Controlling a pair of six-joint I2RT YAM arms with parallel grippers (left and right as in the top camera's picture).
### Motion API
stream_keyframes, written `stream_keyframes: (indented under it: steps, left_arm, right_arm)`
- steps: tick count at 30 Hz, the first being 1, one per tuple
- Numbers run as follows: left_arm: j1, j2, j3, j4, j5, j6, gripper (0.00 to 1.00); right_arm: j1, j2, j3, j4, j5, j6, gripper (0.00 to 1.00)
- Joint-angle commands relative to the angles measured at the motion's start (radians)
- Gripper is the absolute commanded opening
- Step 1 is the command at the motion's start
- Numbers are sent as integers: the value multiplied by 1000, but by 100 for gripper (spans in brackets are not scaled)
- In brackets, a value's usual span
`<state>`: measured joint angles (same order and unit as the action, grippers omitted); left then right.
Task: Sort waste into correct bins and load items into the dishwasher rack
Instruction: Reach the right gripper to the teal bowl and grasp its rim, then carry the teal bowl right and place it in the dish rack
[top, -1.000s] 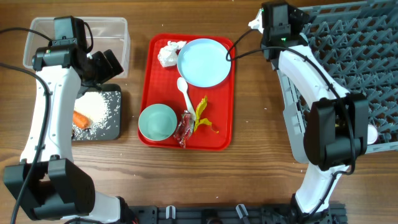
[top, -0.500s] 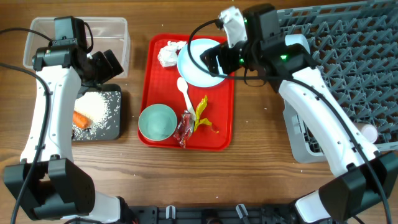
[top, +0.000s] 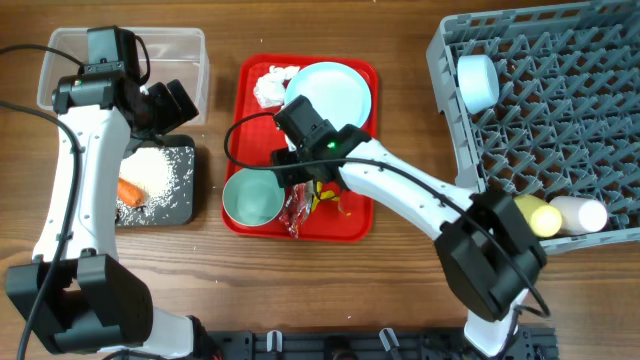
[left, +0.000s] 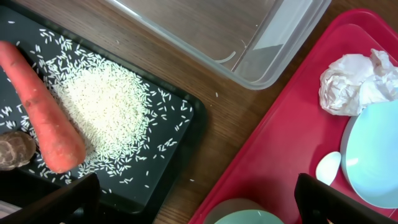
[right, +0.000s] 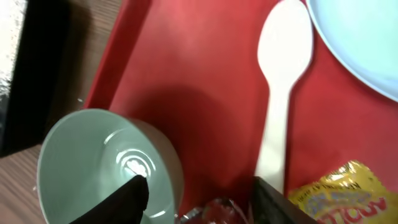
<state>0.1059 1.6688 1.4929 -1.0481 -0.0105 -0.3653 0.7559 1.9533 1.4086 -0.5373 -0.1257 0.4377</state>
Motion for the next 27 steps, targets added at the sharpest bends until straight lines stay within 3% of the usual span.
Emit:
stream_keyframes:
  steps: [1, 7, 12, 19, 23, 24, 27]
  left_arm:
    - [2, 3, -5, 0, -10, -10, 100]
    - [2, 3, -5, 0, -10, -10, 100]
    - [2, 3, -5, 0, -10, -10, 100]
    - [2, 3, -5, 0, -10, -10, 100]
    - [2, 3, -5, 0, -10, -10, 100]
    - [2, 3, -5, 0, -10, -10, 100]
    - [2, 3, -5, 0, -10, -10, 100]
  right_arm:
    - [0, 58, -2, 36, -76, 10, 54]
    - [11, 93, -2, 87, -147, 15, 36]
    - [10, 94, -2, 92, -163, 33, 13]
    - [10, 126, -2, 85, -238, 96, 8]
    - [21, 126, -2, 81, -242, 96, 26]
    - [26, 126, -2, 84, -241, 92, 27]
    - [24, 126, -2, 85, -233, 96, 4]
